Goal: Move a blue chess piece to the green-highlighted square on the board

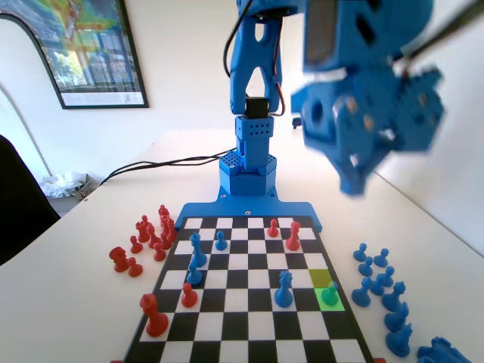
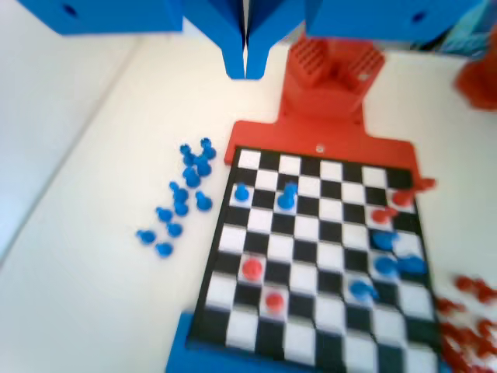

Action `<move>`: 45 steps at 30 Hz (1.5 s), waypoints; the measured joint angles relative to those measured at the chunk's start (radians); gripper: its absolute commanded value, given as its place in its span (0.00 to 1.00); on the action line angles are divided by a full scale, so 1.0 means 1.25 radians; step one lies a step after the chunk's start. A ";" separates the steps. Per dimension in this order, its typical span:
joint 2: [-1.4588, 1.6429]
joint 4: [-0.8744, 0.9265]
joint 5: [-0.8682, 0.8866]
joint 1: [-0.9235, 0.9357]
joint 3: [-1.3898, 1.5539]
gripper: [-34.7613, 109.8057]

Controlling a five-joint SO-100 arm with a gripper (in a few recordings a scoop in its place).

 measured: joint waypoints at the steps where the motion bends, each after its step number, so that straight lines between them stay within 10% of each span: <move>1: 0.037 0.010 -0.004 0.000 0.009 0.25; 25: 0.753 0.098 -0.135 0.069 0.353 0.25; 45: 0.888 0.098 -0.191 0.141 0.479 0.25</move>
